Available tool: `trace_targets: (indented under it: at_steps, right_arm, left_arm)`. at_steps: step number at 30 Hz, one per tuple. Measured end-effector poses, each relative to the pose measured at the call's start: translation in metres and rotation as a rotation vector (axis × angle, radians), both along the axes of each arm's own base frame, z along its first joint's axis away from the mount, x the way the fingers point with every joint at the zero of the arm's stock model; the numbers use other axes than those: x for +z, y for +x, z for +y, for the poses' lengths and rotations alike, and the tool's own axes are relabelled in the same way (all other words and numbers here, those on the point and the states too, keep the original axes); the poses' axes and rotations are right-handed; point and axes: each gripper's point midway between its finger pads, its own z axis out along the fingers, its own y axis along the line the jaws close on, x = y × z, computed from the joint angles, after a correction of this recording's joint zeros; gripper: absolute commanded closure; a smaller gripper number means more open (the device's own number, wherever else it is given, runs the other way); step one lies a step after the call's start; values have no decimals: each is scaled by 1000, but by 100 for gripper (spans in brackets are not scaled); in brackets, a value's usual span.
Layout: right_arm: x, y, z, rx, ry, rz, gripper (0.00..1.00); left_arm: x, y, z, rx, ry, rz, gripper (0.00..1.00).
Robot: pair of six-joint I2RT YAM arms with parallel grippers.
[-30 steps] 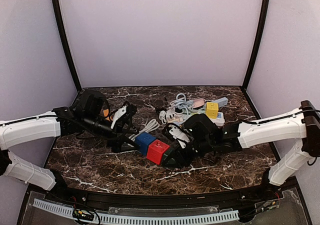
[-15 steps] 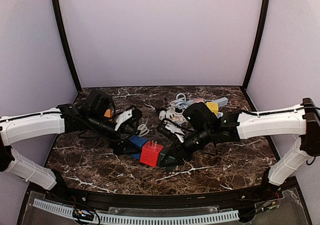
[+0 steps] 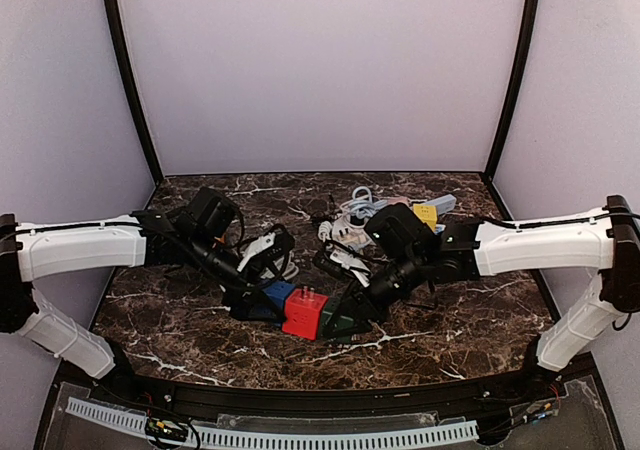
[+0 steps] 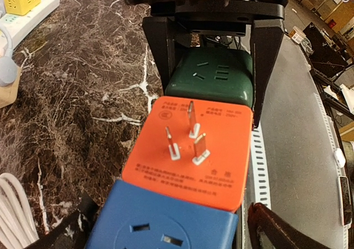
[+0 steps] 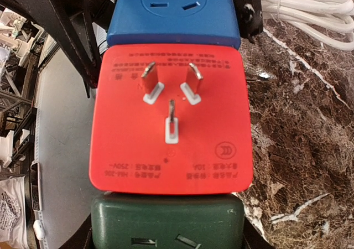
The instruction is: Pull the plug off the socket
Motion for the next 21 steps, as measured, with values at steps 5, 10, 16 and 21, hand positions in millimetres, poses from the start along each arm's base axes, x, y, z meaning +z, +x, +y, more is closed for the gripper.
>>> trace_targets:
  at_steps: [5,10,16,21]
  right_arm:
    - [4,-3,4,29,10,10,100]
    - [-2,-9,-1,77,-14,16,100]
    - [-1,-16,-2,104,-10,44,100]
    - [2,-21,-3,133,4,69,100]
  left_arm:
    - [0,-4,-5,-17,-13,31,35]
    - [-3,-17,-4,-68,-20,103,56]
    - [-3,-22,-5,-81,-26,147,64]
    - [0,-27,-6,-96,-37,178,70]
